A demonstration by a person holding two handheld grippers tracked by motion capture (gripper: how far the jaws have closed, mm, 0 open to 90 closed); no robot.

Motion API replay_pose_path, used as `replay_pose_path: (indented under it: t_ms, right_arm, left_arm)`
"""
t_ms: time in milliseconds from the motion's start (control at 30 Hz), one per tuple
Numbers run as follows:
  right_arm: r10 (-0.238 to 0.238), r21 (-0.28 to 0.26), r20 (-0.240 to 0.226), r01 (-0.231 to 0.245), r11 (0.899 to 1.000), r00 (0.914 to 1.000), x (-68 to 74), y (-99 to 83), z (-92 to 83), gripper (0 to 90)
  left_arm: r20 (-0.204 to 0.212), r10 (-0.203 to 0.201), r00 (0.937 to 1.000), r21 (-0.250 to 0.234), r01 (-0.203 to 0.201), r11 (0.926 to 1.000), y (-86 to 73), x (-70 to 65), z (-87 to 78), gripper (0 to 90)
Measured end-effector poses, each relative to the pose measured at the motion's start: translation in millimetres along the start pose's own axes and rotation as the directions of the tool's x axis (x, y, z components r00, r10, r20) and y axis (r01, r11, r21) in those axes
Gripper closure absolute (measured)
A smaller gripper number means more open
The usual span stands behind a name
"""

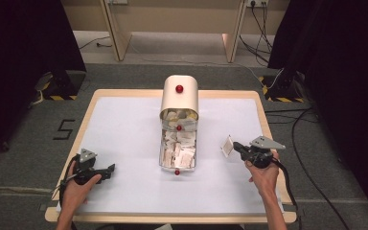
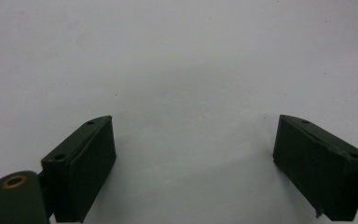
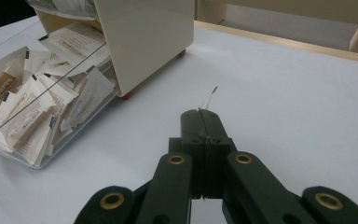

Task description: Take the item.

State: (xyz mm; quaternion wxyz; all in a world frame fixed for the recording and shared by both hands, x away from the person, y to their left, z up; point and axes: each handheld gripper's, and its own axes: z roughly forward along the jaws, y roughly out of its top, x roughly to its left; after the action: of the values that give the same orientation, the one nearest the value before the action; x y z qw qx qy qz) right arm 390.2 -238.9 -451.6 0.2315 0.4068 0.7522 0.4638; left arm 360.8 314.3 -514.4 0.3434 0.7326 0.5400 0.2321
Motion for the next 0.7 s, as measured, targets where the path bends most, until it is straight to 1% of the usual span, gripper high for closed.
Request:
replay_pose_path:
  t_ms: [467,633,700]
  right_arm:
    - [0.001,0.038,0.011,-0.002,0.999,0.9999,-3.7,-6.6,4.6,90.0]
    - [0.007,0.050,0.025,-0.008,0.999,0.9997,-8.0,-10.2,5.3,90.0]
    - [-0.002,0.063,0.040,-0.001,0.998,0.9992,-9.8,-11.2,5.0,90.0]
  left_arm:
    - [0.000,0.000,1.0000,0.000,0.000,1.0000,0.0,0.0,0.0,12.0]
    - [0.000,0.000,1.0000,0.000,0.000,1.0000,0.0,0.0,0.0,12.0]
    - [0.000,0.000,1.0000,0.000,0.000,1.0000,0.0,0.0,0.0,12.0]
